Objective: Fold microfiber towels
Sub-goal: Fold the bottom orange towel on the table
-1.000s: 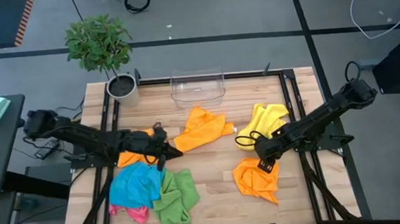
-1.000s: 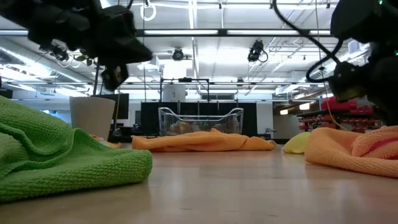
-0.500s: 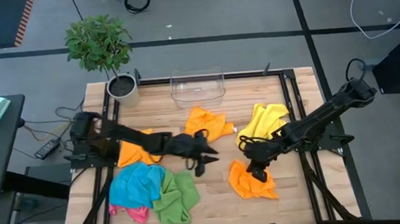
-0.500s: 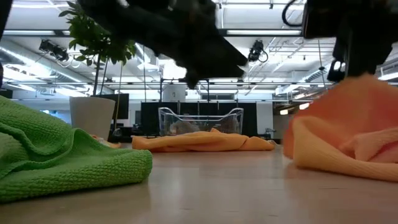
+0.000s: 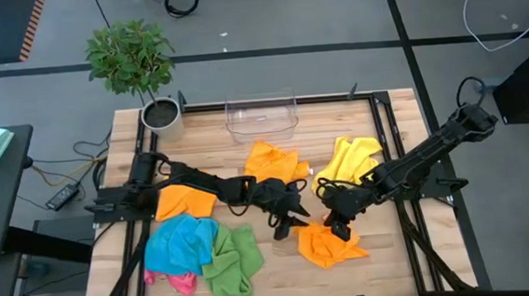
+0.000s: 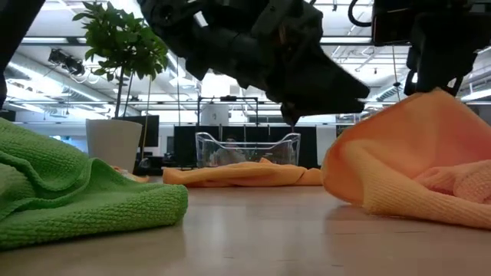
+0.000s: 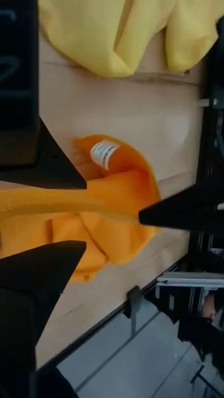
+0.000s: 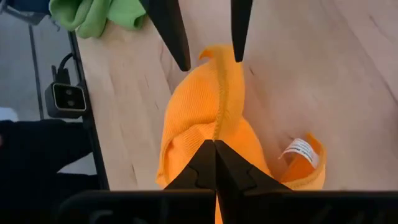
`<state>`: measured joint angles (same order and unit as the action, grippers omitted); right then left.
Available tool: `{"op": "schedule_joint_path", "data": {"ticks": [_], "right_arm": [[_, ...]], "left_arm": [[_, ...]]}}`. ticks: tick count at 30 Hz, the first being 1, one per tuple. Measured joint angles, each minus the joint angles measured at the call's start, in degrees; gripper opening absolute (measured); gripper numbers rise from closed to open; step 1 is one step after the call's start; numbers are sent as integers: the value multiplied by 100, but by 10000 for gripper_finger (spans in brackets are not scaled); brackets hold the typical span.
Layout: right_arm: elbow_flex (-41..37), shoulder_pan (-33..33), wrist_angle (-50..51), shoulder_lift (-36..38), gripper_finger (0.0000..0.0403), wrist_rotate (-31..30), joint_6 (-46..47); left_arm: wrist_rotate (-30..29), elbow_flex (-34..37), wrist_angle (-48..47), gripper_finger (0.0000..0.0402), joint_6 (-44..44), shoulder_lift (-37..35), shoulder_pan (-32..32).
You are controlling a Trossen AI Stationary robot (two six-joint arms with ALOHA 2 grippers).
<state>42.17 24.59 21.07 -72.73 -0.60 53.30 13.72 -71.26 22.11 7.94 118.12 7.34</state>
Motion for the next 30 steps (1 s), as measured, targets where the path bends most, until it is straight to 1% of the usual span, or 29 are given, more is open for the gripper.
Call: {"op": "schedule_joint_path", "data": {"ticks": [3,8,13,17,21,26,28,30], "right_arm": [[0,-98,-1,0,2,-2,-21],[0,-215,-1,0,2,-2,-97],[0,-335,-1,0,2,26,-199],[-2,-404,-1,0,2,53,-217],[-2,-436,-1,0,2,61,-213],[-4,-436,-1,0,2,63,-138],[-4,-434,-1,0,2,63,-133],[-4,-434,-3,0,5,57,-106]], "left_arm": [[-4,8,-576,157,-139,-2,11],[-206,13,-1377,170,137,9,93],[-603,13,-1486,182,541,13,218],[-892,13,-1558,183,837,13,286],[-1291,13,-1833,177,1121,13,343],[-1353,13,-1950,166,1464,27,354],[-1353,11,-1943,151,1599,78,354],[-1353,17,-1983,122,1743,90,352]]}}
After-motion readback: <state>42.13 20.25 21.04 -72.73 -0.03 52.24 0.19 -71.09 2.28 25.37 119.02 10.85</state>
